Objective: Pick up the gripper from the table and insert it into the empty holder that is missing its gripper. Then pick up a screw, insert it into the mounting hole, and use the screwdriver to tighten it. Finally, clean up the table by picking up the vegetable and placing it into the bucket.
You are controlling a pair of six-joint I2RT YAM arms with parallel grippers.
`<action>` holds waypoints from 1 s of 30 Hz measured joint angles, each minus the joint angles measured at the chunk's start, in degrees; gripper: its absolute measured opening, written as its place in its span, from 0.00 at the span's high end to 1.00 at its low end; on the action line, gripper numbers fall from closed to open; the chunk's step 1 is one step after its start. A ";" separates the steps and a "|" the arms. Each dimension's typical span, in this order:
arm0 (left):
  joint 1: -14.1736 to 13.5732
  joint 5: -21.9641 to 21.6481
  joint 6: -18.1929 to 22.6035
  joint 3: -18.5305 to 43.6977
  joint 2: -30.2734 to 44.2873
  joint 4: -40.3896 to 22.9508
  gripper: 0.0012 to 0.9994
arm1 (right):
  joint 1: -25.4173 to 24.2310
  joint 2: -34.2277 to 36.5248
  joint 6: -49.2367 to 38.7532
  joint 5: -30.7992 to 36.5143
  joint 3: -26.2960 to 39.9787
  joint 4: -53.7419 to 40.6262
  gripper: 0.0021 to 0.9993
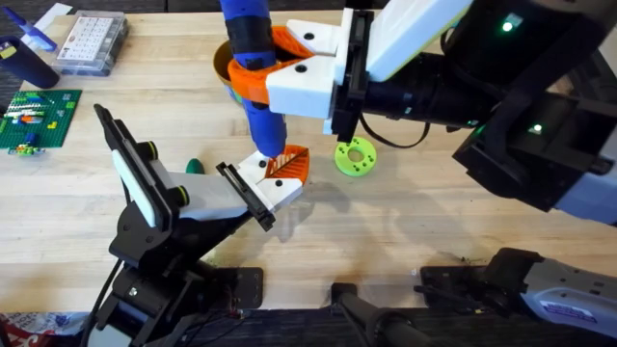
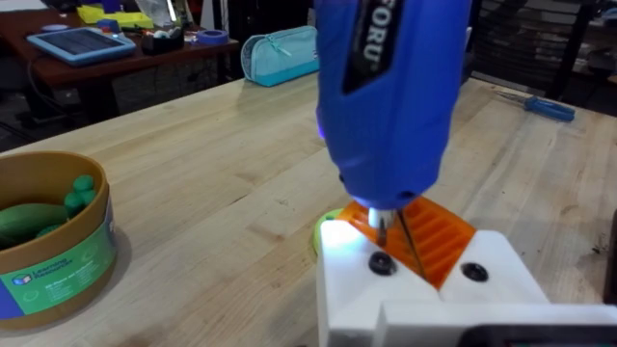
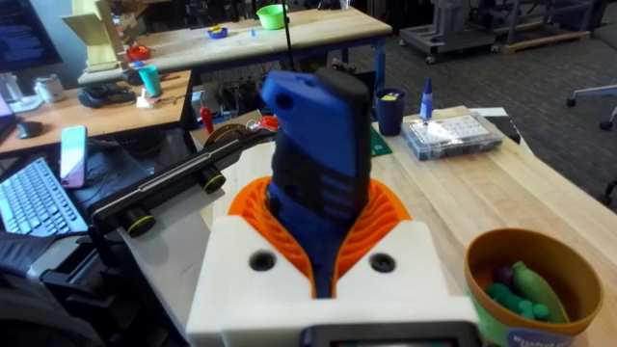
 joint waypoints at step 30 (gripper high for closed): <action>0.00 -0.05 -0.17 -0.01 0.00 -1.50 0.99 | -0.07 1.31 0.24 0.44 -0.76 14.25 0.95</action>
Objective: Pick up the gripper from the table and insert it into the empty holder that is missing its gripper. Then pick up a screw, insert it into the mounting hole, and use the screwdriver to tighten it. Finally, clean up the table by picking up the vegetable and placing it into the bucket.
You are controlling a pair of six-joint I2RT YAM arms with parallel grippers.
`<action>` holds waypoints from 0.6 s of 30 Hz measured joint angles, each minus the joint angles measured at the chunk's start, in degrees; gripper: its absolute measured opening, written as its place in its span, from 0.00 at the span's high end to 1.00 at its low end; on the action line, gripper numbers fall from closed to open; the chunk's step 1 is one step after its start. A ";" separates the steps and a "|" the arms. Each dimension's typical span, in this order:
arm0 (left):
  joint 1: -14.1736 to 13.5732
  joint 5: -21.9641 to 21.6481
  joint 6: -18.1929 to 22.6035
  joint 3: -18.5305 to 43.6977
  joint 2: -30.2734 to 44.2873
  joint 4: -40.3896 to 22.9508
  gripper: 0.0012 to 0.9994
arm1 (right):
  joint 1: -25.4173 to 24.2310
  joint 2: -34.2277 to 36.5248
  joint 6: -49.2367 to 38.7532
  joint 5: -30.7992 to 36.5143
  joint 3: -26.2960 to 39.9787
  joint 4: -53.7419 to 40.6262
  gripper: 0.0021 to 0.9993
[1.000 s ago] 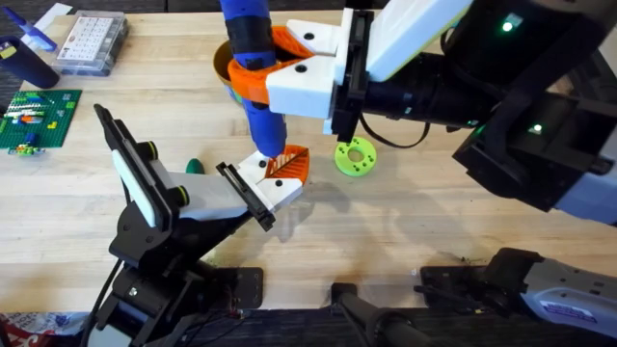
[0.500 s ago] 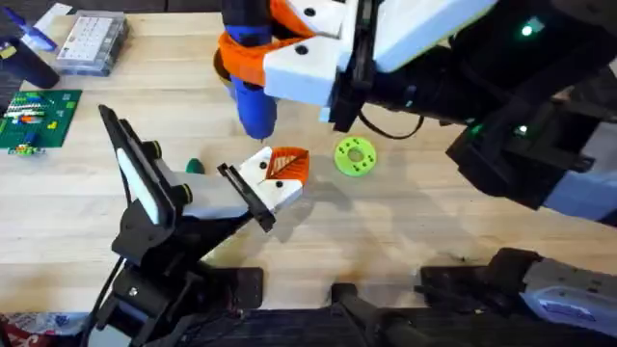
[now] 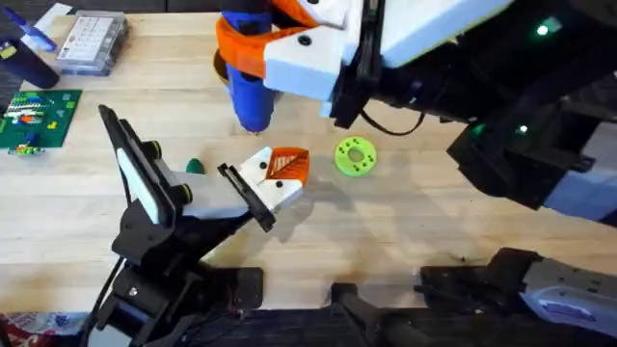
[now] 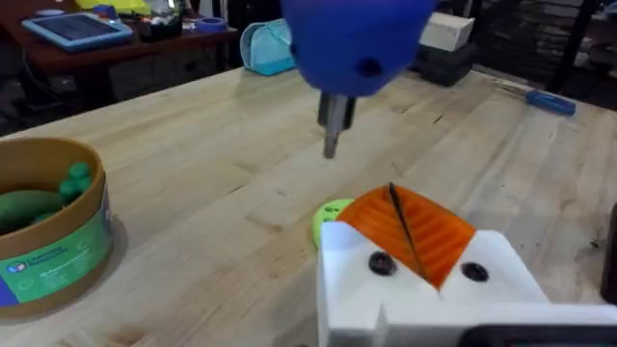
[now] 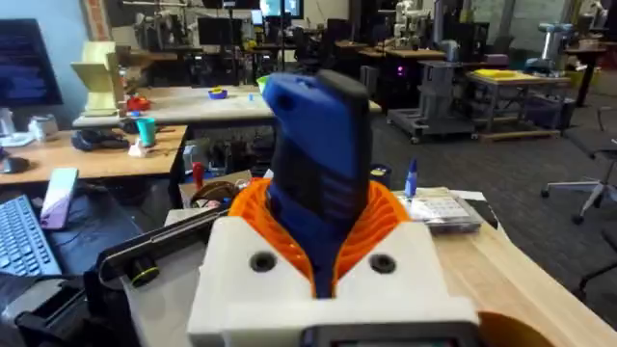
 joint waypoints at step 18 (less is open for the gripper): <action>0.00 0.00 0.00 0.00 0.00 0.00 0.99 | 0.00 0.00 1.46 -3.56 0.00 -0.37 0.95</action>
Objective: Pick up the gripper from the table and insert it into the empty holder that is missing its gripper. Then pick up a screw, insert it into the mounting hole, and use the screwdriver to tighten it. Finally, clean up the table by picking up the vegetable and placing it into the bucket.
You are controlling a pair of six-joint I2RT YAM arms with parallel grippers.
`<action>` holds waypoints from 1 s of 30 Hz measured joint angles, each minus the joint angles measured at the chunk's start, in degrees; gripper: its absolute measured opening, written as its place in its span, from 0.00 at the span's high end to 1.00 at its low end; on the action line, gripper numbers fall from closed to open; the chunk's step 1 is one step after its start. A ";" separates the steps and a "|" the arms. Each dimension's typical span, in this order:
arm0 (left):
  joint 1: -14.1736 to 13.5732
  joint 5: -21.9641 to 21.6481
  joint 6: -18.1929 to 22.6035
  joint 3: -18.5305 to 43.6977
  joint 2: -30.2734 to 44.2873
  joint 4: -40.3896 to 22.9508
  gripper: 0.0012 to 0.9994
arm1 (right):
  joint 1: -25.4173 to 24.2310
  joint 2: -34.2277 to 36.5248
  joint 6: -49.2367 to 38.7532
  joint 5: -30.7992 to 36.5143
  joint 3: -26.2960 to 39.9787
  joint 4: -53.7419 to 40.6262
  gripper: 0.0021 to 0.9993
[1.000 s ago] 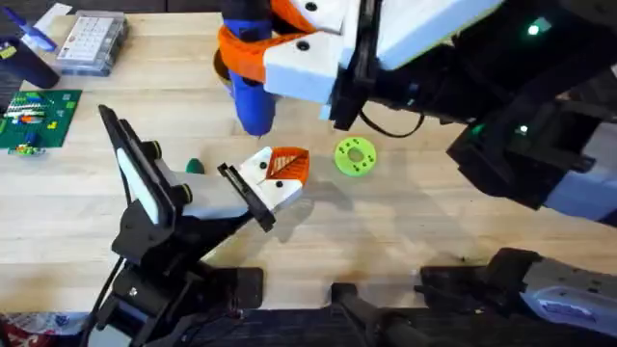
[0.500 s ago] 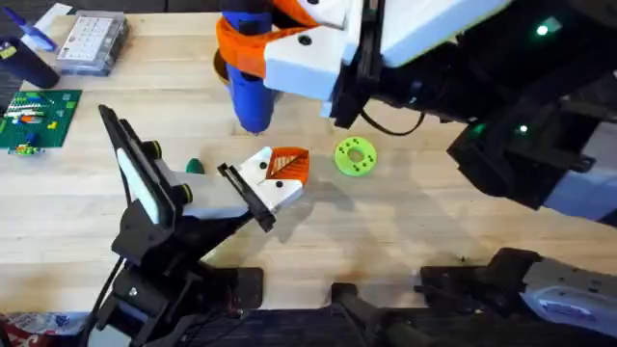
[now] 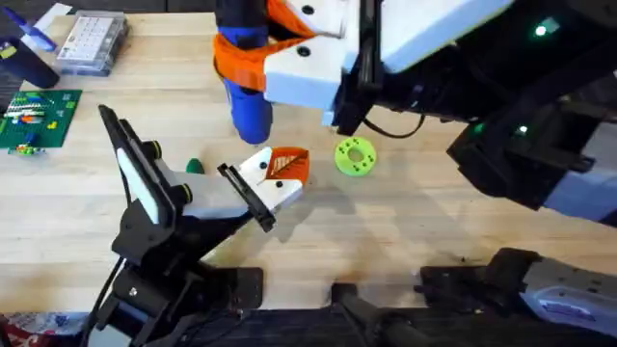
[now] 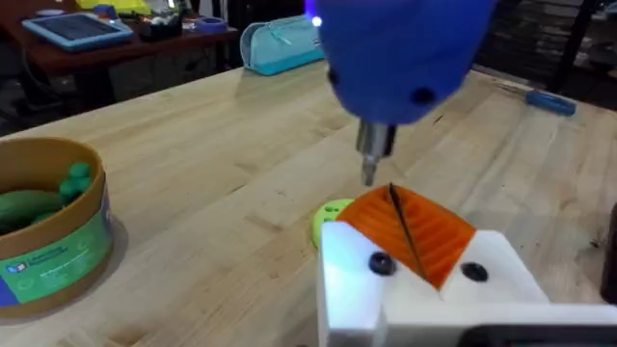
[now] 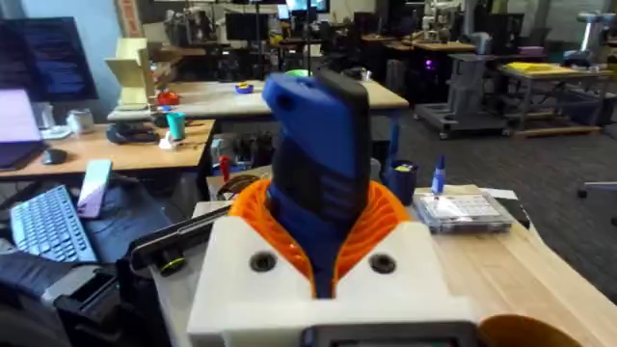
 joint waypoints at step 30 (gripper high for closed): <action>0.00 0.00 0.00 0.02 0.00 0.00 0.99 | 0.00 -0.26 0.07 -1.58 -0.02 -6.51 0.95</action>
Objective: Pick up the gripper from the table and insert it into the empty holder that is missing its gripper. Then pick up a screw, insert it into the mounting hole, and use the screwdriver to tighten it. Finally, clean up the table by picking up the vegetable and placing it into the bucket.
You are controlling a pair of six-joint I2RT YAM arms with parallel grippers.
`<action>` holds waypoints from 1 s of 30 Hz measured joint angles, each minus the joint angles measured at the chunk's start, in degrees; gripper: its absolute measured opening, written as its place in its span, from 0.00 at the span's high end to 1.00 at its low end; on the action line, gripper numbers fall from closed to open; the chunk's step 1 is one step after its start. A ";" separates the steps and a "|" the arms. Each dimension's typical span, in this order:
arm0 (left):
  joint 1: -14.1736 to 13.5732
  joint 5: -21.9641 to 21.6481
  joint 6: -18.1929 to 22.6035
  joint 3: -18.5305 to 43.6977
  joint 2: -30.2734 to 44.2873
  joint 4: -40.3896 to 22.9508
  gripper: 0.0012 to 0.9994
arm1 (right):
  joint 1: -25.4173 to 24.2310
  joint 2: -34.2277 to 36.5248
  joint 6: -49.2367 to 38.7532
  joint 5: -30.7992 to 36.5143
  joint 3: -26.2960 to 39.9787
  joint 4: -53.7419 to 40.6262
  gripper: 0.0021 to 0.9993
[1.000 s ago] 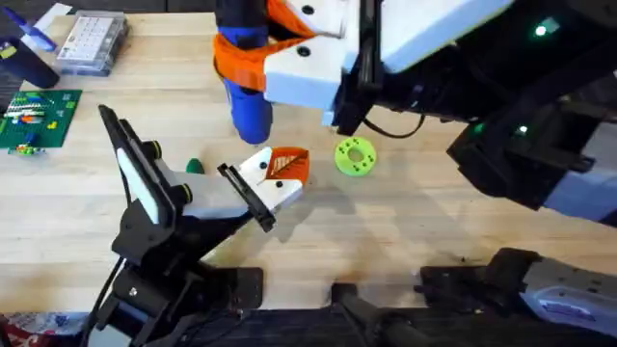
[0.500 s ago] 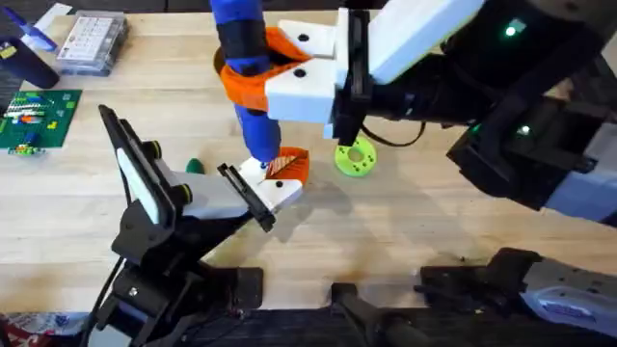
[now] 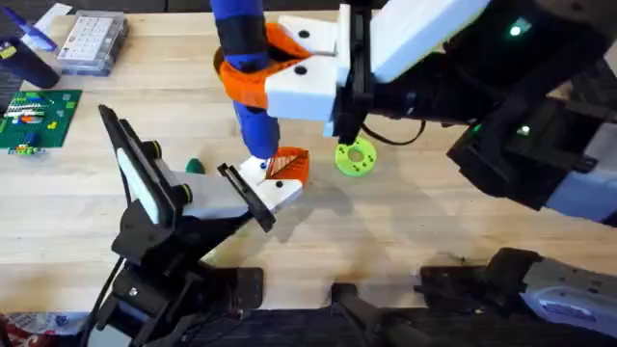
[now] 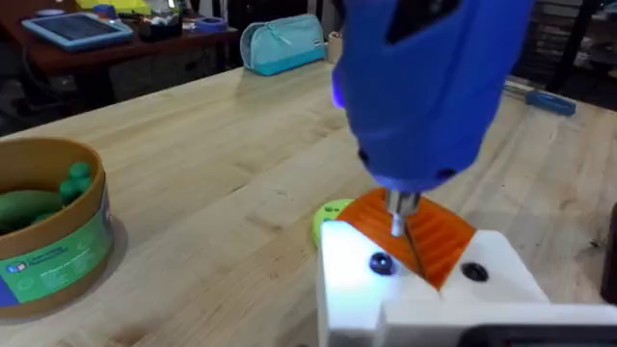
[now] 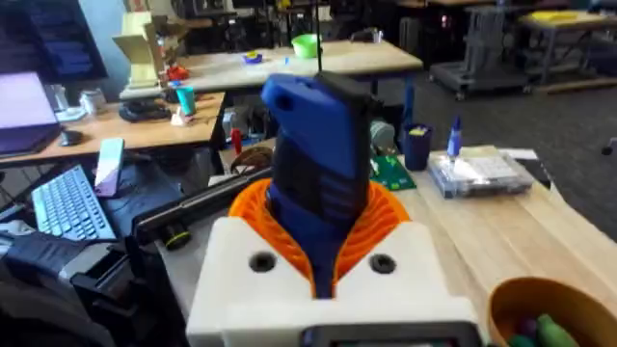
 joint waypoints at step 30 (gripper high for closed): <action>0.00 0.00 0.00 -0.02 0.00 0.00 0.99 | 0.07 1.74 0.37 -0.07 0.00 1.74 0.95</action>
